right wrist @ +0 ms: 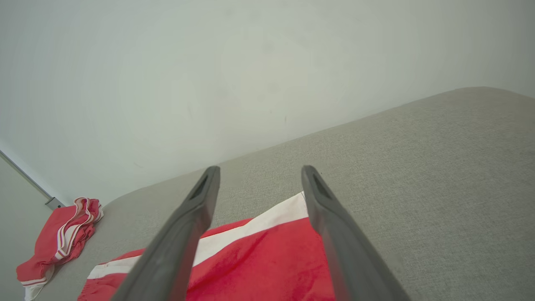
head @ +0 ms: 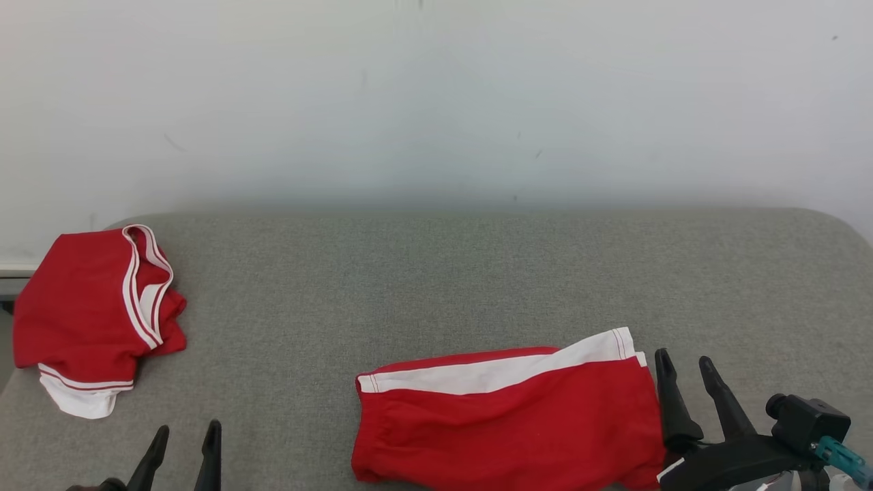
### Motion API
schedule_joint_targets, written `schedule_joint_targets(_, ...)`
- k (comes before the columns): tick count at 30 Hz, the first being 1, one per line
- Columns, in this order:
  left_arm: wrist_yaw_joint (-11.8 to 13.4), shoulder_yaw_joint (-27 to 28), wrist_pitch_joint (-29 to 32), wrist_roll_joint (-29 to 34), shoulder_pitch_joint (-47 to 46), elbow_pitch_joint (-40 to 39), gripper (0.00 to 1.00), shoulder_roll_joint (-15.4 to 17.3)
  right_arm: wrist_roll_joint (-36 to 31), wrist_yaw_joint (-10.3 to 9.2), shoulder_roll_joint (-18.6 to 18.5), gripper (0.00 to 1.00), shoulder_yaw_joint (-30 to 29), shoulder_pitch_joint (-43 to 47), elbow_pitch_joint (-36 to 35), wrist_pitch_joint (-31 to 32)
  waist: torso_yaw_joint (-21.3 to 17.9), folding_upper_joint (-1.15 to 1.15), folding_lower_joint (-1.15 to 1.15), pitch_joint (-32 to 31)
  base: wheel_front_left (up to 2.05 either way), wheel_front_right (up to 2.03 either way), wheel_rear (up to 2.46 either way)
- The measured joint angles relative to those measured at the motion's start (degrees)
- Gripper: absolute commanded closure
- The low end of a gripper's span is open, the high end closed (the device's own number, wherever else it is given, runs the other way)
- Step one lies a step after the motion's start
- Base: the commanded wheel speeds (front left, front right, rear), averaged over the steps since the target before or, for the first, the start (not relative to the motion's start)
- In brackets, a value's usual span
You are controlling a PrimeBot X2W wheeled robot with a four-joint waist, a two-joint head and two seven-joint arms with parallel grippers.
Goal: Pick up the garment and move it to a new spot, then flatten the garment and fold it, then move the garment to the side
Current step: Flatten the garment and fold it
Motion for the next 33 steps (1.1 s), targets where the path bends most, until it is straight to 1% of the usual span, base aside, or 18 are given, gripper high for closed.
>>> schedule_joint_targets(4, 0.00, 1.32, 0.93, 2.13, 0.98, -0.91, 0.00, -0.43, -0.31, 0.00, 0.04, 0.00, 0.42, -0.07, 0.31, 0.00, 0.13, 0.00, 0.00, 0.26, 0.00, 0.00, 0.00)
schedule_joint_targets(10, 0.00, 2.41, 2.02, 3.45, 1.25, -2.82, 0.00, -1.77, -0.31, 0.00, 0.04, 0.00, 0.68, -0.07, 0.46, -0.03, -0.28, 0.00, 0.00, 0.61, 0.00, 0.00, 0.00)
schedule_joint_targets(16, 0.00, 3.21, 3.48, 5.26, 1.27, -4.28, 0.00, -2.41, -0.42, 0.00, 0.04, 0.00, 0.92, -0.38, 0.93, -0.03, -0.83, 0.00, 0.00, 0.96, 0.00, 0.00, 0.00)
schedule_joint_targets(28, 0.00, 4.32, 6.06, 6.67, 1.31, -6.15, 0.00, -3.76, -0.68, 0.00, 0.01, 0.00, 1.41, -0.81, 2.05, 0.05, -1.10, 0.00, 0.00, 1.08, 0.00, 0.00, 0.00)
schedule_joint_targets(31, 0.00, 4.55, 6.83, 7.01, 1.45, -6.57, 0.00, -4.13, -2.00, -0.02, -0.87, 0.00, 3.26, -1.64, 3.79, 3.15, -1.07, 0.00, 0.00, 1.06, 0.00, 0.00, 0.00)
schedule_joint_targets(33, 0.00, 4.58, 7.30, 7.46, 1.67, -6.87, 0.00, -4.24, -3.22, -0.60, -1.72, 0.00, 4.17, -1.96, 5.39, 6.33, -1.08, 0.00, 0.00, 1.07, 0.00, 0.00, 0.00)
